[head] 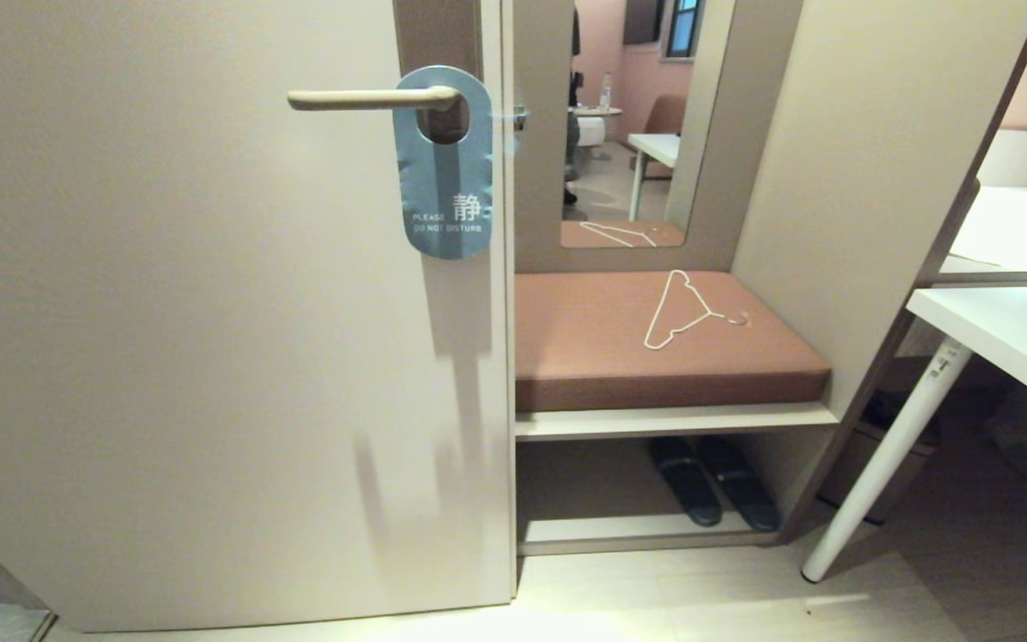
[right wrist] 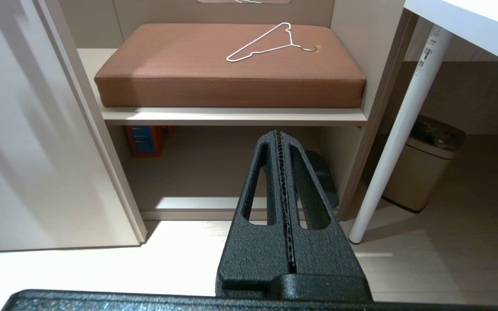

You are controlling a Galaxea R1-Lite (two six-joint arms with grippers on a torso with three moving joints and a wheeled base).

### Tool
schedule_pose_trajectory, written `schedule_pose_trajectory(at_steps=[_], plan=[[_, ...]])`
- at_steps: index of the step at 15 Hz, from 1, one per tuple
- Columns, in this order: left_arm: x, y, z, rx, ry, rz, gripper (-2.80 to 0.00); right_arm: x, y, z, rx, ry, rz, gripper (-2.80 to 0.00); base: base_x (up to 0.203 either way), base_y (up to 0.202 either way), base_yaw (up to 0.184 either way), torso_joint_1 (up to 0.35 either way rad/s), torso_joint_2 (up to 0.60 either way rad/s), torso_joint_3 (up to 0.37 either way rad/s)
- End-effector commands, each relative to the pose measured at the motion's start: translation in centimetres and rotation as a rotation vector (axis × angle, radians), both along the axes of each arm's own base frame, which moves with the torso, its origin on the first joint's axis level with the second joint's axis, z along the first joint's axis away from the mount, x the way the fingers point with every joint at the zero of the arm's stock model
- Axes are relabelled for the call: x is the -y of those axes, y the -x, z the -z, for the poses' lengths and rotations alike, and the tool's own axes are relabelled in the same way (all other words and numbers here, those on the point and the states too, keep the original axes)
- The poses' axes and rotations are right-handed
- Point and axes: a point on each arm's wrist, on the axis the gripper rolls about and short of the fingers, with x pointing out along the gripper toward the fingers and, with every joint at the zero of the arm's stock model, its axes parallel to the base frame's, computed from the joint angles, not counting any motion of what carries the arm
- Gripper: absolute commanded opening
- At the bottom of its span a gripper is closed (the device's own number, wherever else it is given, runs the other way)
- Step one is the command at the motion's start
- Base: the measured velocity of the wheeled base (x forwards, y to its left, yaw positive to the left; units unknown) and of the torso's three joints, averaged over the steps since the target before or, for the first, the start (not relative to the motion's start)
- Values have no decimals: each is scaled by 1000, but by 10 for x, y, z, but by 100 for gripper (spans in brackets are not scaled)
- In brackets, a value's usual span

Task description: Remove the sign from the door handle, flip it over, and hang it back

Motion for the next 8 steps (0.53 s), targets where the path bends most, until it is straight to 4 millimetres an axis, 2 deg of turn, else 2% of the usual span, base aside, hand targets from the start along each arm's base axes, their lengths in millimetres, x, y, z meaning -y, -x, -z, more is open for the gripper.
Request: schedule_pose_trajectory(at_steps=[1, 8], plan=[[0, 3, 1, 36, 20, 2, -280, 0, 0, 0, 0, 0, -1, -280, 0, 0, 0, 0, 0, 0], [0, 3, 1, 35, 34, -8, -280, 0, 0, 0, -1, 0, -1, -280, 0, 0, 0, 0, 0, 0]])
